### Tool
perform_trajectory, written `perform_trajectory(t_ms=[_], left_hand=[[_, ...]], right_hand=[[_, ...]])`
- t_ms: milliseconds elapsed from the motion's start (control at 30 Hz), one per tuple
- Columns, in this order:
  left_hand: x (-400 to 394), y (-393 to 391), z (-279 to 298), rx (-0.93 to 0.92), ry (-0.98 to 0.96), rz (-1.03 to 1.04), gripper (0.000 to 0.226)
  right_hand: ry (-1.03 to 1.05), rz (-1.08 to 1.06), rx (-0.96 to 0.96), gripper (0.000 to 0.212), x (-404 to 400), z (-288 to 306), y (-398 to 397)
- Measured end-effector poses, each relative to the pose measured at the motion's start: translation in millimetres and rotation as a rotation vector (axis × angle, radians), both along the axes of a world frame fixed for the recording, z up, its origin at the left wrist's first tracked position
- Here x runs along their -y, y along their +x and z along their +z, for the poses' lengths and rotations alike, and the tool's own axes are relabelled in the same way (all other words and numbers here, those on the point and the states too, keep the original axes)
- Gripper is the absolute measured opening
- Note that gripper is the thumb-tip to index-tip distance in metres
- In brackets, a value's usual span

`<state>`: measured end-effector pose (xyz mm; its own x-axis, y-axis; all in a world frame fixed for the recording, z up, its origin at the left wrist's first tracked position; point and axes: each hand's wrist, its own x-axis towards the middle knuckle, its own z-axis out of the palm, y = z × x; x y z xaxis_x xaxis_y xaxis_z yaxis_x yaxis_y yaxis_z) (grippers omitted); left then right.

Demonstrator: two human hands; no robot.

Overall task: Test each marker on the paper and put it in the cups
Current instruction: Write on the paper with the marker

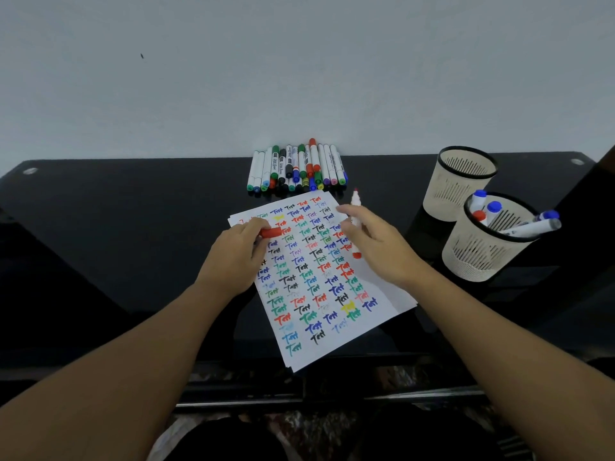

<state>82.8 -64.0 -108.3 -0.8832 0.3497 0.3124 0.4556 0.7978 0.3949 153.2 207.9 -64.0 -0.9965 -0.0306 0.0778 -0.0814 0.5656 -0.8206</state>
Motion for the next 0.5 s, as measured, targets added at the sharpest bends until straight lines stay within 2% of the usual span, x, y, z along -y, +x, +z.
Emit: perform_trajectory(t_ms=[67,167,233,300,500], left_hand=[[-0.8,0.7,0.5,-0.008,-0.003,0.001,0.02],[0.0,1.8,0.8,-0.037,-0.002,0.003,0.021],[0.1,2.5,0.9,-0.059,-0.009,0.01,0.022],[-0.2,3.1,1.2,-0.07,-0.011,0.014,0.023],[-0.2,5.5,4.0,-0.067,-0.016,0.001,0.024]], right_hand=[[0.067,-0.008,-0.031,0.042,3.8,2.2,-7.1],[0.191,0.063,0.051,0.058,10.3,3.3,-15.8],[0.377,0.061,0.039,0.042,12.7,2.1,-21.2],[0.479,0.059,0.019,0.026,14.5,2.1,-24.8],[0.487,0.093,-0.064,0.024,19.7,-1.9,-29.2]])
